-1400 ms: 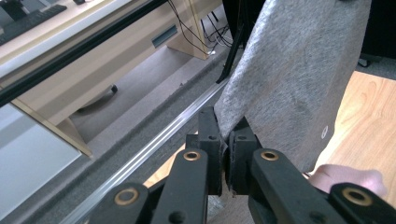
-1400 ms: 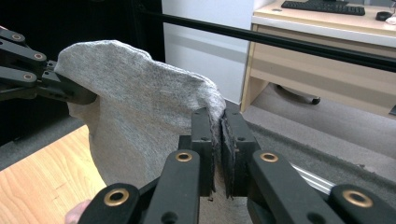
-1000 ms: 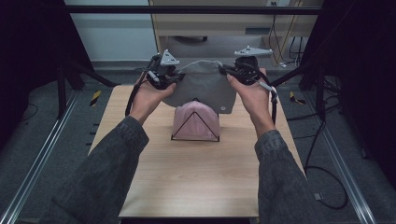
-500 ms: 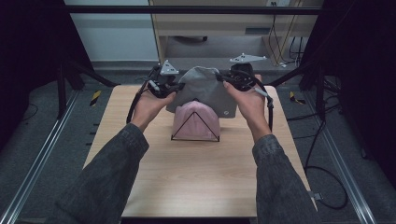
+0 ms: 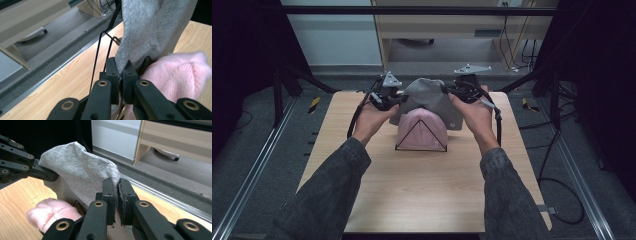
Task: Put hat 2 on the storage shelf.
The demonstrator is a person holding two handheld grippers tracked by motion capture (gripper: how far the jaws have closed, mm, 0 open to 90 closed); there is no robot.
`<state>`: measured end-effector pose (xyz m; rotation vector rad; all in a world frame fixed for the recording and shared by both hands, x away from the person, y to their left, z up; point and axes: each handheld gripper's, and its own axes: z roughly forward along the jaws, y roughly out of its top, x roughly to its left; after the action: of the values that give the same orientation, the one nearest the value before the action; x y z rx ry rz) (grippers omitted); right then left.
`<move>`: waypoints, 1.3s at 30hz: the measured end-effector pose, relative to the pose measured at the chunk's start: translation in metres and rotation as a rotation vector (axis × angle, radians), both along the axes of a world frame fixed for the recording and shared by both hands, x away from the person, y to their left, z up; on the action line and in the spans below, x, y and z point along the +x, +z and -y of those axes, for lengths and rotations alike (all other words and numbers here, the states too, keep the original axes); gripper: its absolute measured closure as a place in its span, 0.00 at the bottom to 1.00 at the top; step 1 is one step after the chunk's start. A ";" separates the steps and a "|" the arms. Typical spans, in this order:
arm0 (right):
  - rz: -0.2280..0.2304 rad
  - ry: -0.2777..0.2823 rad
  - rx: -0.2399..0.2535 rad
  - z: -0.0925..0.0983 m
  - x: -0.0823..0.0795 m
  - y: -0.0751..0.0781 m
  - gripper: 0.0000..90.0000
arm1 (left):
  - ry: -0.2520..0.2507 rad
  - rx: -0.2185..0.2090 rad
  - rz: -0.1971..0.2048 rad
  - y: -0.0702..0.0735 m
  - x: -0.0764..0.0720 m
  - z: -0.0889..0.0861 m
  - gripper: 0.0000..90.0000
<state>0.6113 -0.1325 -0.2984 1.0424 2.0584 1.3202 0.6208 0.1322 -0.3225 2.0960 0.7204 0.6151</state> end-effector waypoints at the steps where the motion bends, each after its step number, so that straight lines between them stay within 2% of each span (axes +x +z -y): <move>1: -0.001 0.003 -0.001 0.000 0.000 -0.002 0.94 | 0.001 0.003 -0.001 -0.002 0.000 0.000 0.96; 20: -0.059 0.021 -0.032 -0.013 0.002 -0.035 0.94 | 0.024 -0.002 -0.056 -0.034 0.000 -0.010 0.97; 27: -0.076 0.024 -0.041 -0.016 0.002 -0.046 0.94 | 0.029 0.009 -0.076 -0.045 0.000 -0.013 0.97; 39: -0.095 0.032 -0.076 -0.022 -0.001 -0.056 0.94 | 0.035 0.010 -0.096 -0.055 -0.001 -0.016 0.96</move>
<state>0.6106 -0.1101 -0.3541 1.0618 2.1860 1.2192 0.6196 0.1477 -0.3775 2.1382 0.8107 0.5405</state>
